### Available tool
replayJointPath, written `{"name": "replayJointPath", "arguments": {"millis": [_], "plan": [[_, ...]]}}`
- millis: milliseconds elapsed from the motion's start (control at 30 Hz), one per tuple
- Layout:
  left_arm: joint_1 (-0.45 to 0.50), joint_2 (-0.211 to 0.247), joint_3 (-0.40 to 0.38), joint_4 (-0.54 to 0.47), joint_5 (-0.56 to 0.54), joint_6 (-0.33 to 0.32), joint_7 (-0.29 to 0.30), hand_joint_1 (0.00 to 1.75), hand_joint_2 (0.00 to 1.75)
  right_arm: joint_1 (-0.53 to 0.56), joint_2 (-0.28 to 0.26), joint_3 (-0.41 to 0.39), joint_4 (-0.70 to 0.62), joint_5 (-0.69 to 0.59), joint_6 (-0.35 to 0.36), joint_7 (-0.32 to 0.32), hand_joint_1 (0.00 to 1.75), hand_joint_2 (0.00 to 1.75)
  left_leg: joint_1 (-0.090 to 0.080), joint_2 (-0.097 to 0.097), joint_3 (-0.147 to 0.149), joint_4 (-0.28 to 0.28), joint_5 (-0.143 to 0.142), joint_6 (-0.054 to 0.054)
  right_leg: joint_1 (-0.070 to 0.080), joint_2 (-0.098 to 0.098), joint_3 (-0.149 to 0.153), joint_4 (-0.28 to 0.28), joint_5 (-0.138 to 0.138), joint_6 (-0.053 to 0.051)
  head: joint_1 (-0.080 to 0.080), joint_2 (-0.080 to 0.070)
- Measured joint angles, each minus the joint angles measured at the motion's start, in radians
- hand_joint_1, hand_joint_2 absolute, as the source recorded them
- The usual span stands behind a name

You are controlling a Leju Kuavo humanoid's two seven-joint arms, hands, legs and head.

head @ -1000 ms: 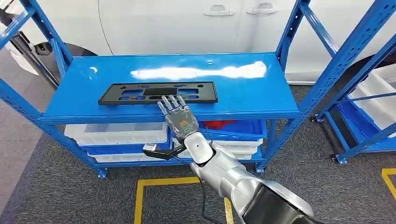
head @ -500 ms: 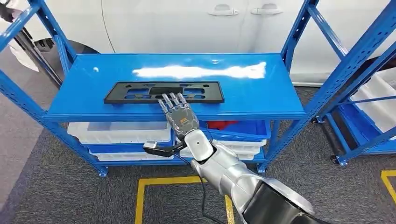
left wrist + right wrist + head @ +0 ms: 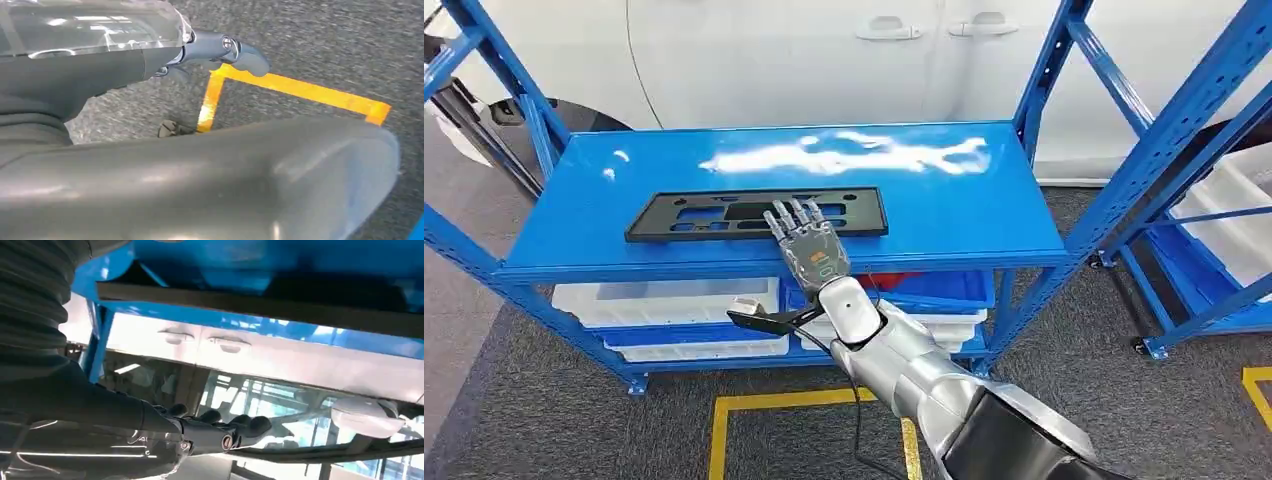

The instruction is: Take the parts from the cabinet and place them on the table.

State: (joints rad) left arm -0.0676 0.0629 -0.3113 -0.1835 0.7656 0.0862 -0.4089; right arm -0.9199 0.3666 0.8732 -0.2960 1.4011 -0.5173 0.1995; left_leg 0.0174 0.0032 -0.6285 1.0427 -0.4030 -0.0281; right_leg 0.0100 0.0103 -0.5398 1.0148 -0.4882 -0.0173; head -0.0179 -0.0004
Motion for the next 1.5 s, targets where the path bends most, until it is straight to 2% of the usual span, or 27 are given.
{"name": "replayJointPath", "arguments": {"millis": [33,167,200,267,300,333,400,467,533,600,667,733,800,833,867,900,967,1033,1133,1200,1233,1300,1333,1367,1400,1467,1500], "plan": [[-0.004,0.000,0.000,0.000,-0.001,0.000,-0.001,0.00,0.00,0.000,0.001,0.002,-0.002,-0.002,0.000,-0.001,0.00,1.75,0.001,-0.003,-0.001,-0.007,-0.008,0.015,-0.001,0.001,-0.007,0.003,0.001,0.003,0.000,0.000],[0.000,-0.001,0.000,0.000,-0.004,0.000,-0.002,0.00,0.00,0.001,0.002,0.004,-0.003,-0.010,-0.002,-0.003,0.00,1.75,0.005,-0.004,0.002,-0.014,-0.014,0.032,-0.003,-0.001,-0.008,0.016,-0.019,0.019,0.000,0.000],[-0.002,-0.001,0.000,0.000,-0.006,0.000,-0.002,0.00,0.00,-0.001,0.002,0.005,-0.003,-0.012,-0.003,-0.003,0.00,1.75,0.005,-0.003,0.004,-0.014,-0.017,0.038,-0.004,-0.003,-0.030,0.061,-0.044,0.025,0.000,0.000],[-0.004,-0.001,0.000,0.000,-0.011,0.000,-0.002,0.00,0.00,0.000,0.001,0.005,-0.003,-0.016,-0.003,-0.003,0.00,1.75,0.003,-0.003,0.006,-0.014,-0.021,0.044,-0.008,-0.003,-0.120,0.229,-0.114,0.033,0.000,0.000],[-0.004,0.000,0.000,0.000,-0.013,0.000,-0.002,0.00,0.00,0.002,0.000,0.006,-0.002,-0.016,-0.003,-0.003,0.00,1.75,0.003,-0.003,0.007,-0.014,-0.022,0.046,-0.008,-0.004,-0.163,0.299,-0.131,0.034,0.000,0.000],[-0.004,0.000,0.000,0.000,-0.013,0.001,-0.001,0.00,0.00,0.005,-0.001,0.007,0.000,-0.016,-0.003,-0.003,0.00,1.75,0.003,-0.003,0.009,-0.014,-0.024,0.046,-0.009,-0.004,-0.192,0.332,-0.125,0.035,0.000,0.000],[-0.003,0.000,0.000,0.000,-0.016,0.001,0.000,0.00,0.00,0.005,-0.002,0.016,0.002,-0.016,-0.002,-0.003,0.00,1.75,0.002,-0.005,0.016,-0.014,-0.029,0.046,-0.010,-0.004,-0.173,0.253,-0.044,0.029,0.000,0.000],[-0.006,0.000,0.000,0.000,-0.021,0.001,0.001,0.00,0.00,0.001,-0.002,0.023,0.002,-0.013,-0.002,-0.003,0.00,1.75,0.001,-0.007,0.027,-0.014,-0.034,0.041,-0.005,-0.004,-0.099,0.071,0.060,0.012,0.000,0.000],[-0.011,-0.004,0.000,0.000,-0.024,0.001,0.001,0.00,0.00,-0.001,-0.002,0.025,0.002,-0.010,-0.002,-0.003,0.00,1.75,-0.003,-0.008,0.025,-0.014,-0.037,0.034,0.003,-0.006,-0.073,0.004,0.055,0.003,0.000,0.000],[-0.008,-0.004,0.000,0.000,-0.025,0.002,0.002,0.00,0.00,0.001,-0.002,0.030,0.002,-0.008,-0.002,-0.002,0.00,1.75,0.002,-0.005,0.027,-0.021,-0.036,0.022,0.006,-0.003,-0.076,0.008,0.052,-0.001,0.000,0.000],[-0.010,-0.003,0.000,0.000,-0.026,0.002,0.002,0.00,0.00,0.001,-0.002,0.031,0.002,-0.006,-0.002,-0.002,0.00,1.75,0.002,-0.003,0.029,-0.018,-0.042,0.013,-0.008,-0.005,-0.060,-0.018,0.065,-0.009,0.000,0.000],[-0.010,-0.005,-0.001,0.000,-0.026,0.002,0.002,0.00,0.00,-0.002,-0.002,0.034,0.002,-0.005,-0.002,-0.002,0.00,1.75,0.002,-0.004,-0.009,0.075,-0.100,0.008,-0.007,-0.006,-0.052,-0.025,0.065,-0.018,0.000,0.000],[-0.009,-0.003,-0.001,0.000,-0.026,0.002,0.002,0.00,0.00,0.003,-0.002,0.038,0.002,-0.005,-0.002,-0.002,0.00,1.75,0.004,-0.004,-0.086,0.229,-0.165,0.001,-0.004,-0.008,-0.050,-0.024,0.062,-0.021,0.000,0.000],[-0.007,-0.004,-0.001,0.000,-0.024,0.002,0.002,0.00,0.00,0.006,-0.002,0.038,0.002,-0.005,-0.002,-0.002,0.00,1.75,0.004,-0.004,-0.112,0.277,-0.174,-0.002,-0.004,-0.007,-0.050,-0.022,0.060,-0.022,0.000,0.000],[-0.005,-0.003,-0.001,0.000,-0.024,0.002,0.002,0.00,0.00,0.008,-0.002,0.039,0.002,-0.005,-0.002,-0.002,0.00,1.75,0.004,-0.004,-0.116,0.277,-0.158,-0.004,-0.004,-0.006,-0.049,-0.020,0.058,-0.022,0.000,0.000],[-0.004,-0.003,-0.001,0.000,-0.024,0.002,0.002,0.00,0.00,0.008,-0.002,0.040,0.002,-0.005,-0.002,-0.002,0.00,1.75,0.005,-0.004,-0.096,0.229,-0.121,-0.005,-0.005,-0.004,-0.048,-0.017,0.055,-0.019,0.000,0.000],[-0.006,-0.001,-0.001,0.000,-0.024,0.002,0.001,0.00,0.00,0.007,-0.002,0.042,0.002,-0.009,-0.002,-0.002,0.00,1.75,0.008,-0.003,-0.011,0.053,-0.027,-0.006,-0.008,-0.003,-0.042,-0.007,0.044,-0.012,0.000,0.000],[-0.007,-0.001,-0.001,0.000,-0.023,0.002,0.000,0.00,0.00,0.004,-0.002,0.045,0.002,-0.013,-0.002,-0.002,0.00,1.75,0.002,-0.006,0.021,-0.015,-0.032,0.003,0.001,-0.001,-0.051,0.012,0.034,0.000,0.000,0.000],[-0.004,-0.001,-0.001,0.000,-0.023,0.001,-0.001,0.00,0.00,0.005,-0.002,0.047,0.002,-0.016,-0.002,0.000,0.00,1.75,0.000,-0.008,0.014,-0.008,-0.032,0.022,0.000,-0.002,-0.052,0.007,0.035,0.008,0.000,0.000],[-0.005,-0.002,-0.001,0.000,-0.023,0.001,-0.002,0.00,0.00,0.004,-0.002,0.047,-0.001,-0.018,-0.002,0.001,0.00,1.75,0.006,-0.008,0.019,-0.014,-0.031,0.034,-0.003,-0.003,-0.059,0.032,0.012,0.020,0.000,0.000],[-0.005,-0.002,0.000,0.000,-0.023,0.001,-0.003,0.00,0.00,0.002,-0.002,0.047,-0.001,-0.019,-0.001,0.002,0.00,1.75,0.006,-0.007,0.019,-0.014,-0.032,0.039,-0.005,-0.004,-0.085,0.084,-0.017,0.025,0.000,0.000],[-0.005,-0.001,0.000,0.000,-0.023,0.001,-0.007,0.00,0.00,0.006,-0.002,0.049,-0.001,-0.021,0.000,0.003,0.00,1.75,0.005,-0.007,0.019,-0.014,-0.035,0.044,-0.011,-0.005,-0.174,0.259,-0.089,0.033,0.000,0.000],[-0.004,-0.001,0.000,0.000,-0.023,0.001,-0.009,0.00,0.00,0.009,-0.003,0.052,-0.001,-0.023,0.000,0.004,0.00,1.75,0.004,-0.006,0.020,-0.014,-0.035,0.044,-0.012,-0.005,-0.209,0.317,-0.099,0.034,0.000,0.000],[-0.003,-0.001,0.000,0.000,-0.020,0.001,-0.010,0.00,0.00,0.011,-0.003,0.055,-0.001,-0.023,0.000,0.004,0.00,1.75,0.004,-0.007,0.022,-0.014,-0.037,0.044,-0.013,-0.005,-0.223,0.330,-0.086,0.033,0.000,0.000],[-0.002,-0.001,0.000,0.000,-0.020,0.001,-0.010,0.00,0.00,0.011,-0.003,0.056,-0.001,-0.024,0.000,0.005,0.00,1.75,0.004,-0.008,0.024,-0.014,-0.038,0.044,-0.013,-0.005,-0.212,0.296,-0.054,0.030,0.000,0.000],[-0.003,-0.001,0.000,0.000,-0.020,0.001,-0.012,0.00,0.00,0.008,-0.003,0.059,-0.006,-0.030,0.000,0.008,0.00,1.75,0.003,-0.010,0.035,-0.014,-0.044,0.041,-0.011,-0.005,-0.134,0.121,0.047,0.017,0.000,0.000],[-0.002,-0.002,0.000,0.000,-0.020,0.001,-0.012,0.00,0.00,0.006,-0.003,0.062,-0.008,-0.034,0.000,0.008,0.00,1.75,0.003,-0.010,0.039,-0.015,-0.046,0.038,-0.004,-0.005,-0.096,0.033,0.078,0.005,0.000,0.000]]}}
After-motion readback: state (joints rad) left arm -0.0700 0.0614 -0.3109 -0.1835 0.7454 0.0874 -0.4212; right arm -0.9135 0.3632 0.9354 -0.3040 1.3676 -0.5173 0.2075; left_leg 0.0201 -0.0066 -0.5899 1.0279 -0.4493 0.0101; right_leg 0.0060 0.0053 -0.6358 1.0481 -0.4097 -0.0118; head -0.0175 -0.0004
